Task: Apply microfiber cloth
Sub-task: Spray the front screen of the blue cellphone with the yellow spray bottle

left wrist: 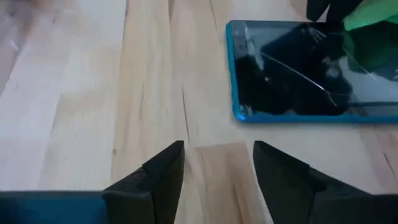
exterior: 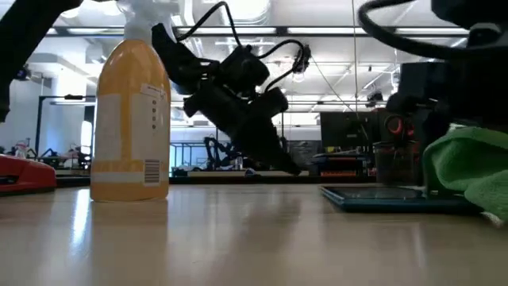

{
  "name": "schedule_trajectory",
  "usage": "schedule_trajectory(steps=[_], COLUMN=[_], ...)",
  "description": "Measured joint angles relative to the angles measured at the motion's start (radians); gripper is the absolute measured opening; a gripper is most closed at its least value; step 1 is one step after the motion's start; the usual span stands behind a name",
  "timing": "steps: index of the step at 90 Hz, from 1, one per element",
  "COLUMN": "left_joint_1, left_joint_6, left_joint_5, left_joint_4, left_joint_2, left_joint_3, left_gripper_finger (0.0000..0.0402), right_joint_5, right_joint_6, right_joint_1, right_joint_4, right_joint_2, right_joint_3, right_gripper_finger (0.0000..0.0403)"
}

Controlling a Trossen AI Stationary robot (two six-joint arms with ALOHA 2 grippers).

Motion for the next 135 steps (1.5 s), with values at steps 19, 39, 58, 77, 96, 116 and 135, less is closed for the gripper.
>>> schedule_trajectory(steps=[19, 39, 58, 77, 96, 116, 135], left_joint_1=[0.000, 0.000, 0.000, -0.004, -0.037, -0.045, -0.045], left_joint_6=[0.000, 0.010, 0.011, -0.021, -0.042, -0.046, -0.047], left_joint_5=[-0.003, -0.026, -0.029, -0.025, -0.025, -0.048, -0.055], left_joint_4=[-0.004, 0.000, -0.023, -0.113, -0.090, -0.074, -0.064], left_joint_2=[0.000, 0.000, -0.009, -0.038, -0.020, -0.020, -0.020], left_joint_3=[-0.038, -0.053, -0.053, -0.049, -0.049, -0.053, -0.058], left_gripper_finger=[0.0176, 0.0171, 0.0167, 0.0173, 0.0180, 0.0178, 0.0180], right_joint_5=[0.086, 0.092, 0.096, 0.096, 0.108, 0.141, 0.145], right_joint_6=[-0.096, -0.227, -0.416, -0.529, -0.648, -0.669, -0.648], right_joint_1=[-0.038, -0.092, -0.125, -0.124, -0.125, -0.126, -0.122], right_joint_4=[0.102, 0.161, 0.063, 0.036, 0.113, 0.124, 0.158], right_joint_2=[0.036, 0.059, 0.058, 0.065, 0.123, 0.156, 0.122], right_joint_3=[0.001, 0.004, 0.049, 0.055, 0.056, 0.107, 0.156], right_gripper_finger=[0.0121, 0.0130, 0.0141, 0.0149, 0.0143, 0.0136, 0.0134])
